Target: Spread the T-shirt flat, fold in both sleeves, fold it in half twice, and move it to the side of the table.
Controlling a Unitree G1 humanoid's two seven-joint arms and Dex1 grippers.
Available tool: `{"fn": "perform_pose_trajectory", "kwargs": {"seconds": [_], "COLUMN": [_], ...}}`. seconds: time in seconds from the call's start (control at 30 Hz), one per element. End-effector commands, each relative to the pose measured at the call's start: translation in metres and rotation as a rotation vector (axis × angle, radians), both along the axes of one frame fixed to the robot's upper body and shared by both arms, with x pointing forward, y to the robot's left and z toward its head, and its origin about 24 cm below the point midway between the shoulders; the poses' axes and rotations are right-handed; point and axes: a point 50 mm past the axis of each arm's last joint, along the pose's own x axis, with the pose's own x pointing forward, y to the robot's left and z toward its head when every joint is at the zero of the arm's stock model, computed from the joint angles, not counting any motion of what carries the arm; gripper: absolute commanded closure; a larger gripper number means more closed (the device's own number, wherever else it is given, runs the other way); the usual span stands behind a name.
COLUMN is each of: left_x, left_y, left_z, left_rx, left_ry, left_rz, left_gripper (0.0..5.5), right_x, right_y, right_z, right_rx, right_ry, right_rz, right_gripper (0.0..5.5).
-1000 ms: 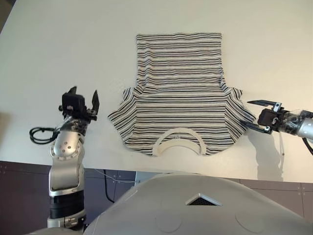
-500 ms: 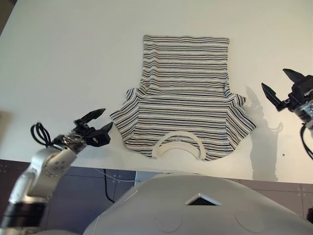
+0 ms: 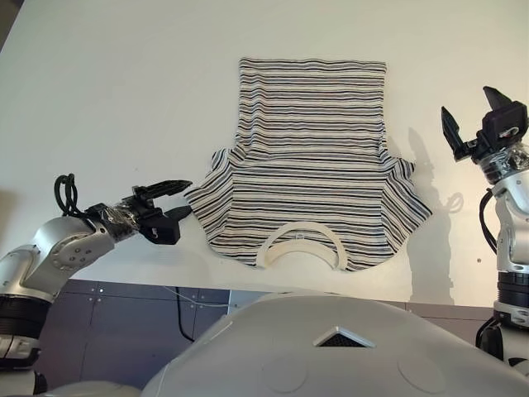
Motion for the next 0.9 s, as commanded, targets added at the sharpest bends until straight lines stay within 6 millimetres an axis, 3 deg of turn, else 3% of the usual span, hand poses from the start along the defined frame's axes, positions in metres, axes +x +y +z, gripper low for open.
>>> {"fn": "perform_pose_trajectory", "kwargs": {"seconds": [0.03, 0.17, 0.43, 0.7, 0.9], "left_x": [-0.008, -0.007, -0.021, -0.016, -0.026], "left_y": [-0.004, -0.011, 0.0, -0.009, -0.012], "left_z": [-0.026, -0.034, -0.04, -0.044, -0.048], "left_rx": [0.055, 0.037, 0.049, 0.022, 0.007], "left_ry": [0.06, 0.026, -0.012, -0.052, -0.019], "left_rz": [-0.007, -0.012, 0.051, 0.09, 0.064], "left_gripper": [2.55, 2.55, 4.04, 5.22, 5.39], "right_x": [0.003, 0.006, 0.0, -0.003, -0.006], "right_y": [0.004, 0.005, 0.006, 0.019, 0.017], "right_z": [-0.005, -0.007, -0.016, -0.023, -0.025], "right_rx": [0.006, 0.005, 0.015, 0.057, 0.056], "right_ry": [-0.002, -0.001, 0.017, 0.032, 0.036], "right_rz": [-0.003, 0.0, -0.017, -0.003, -0.015], "right_gripper": [2.06, 2.06, 2.06, 2.06, 2.06]}}
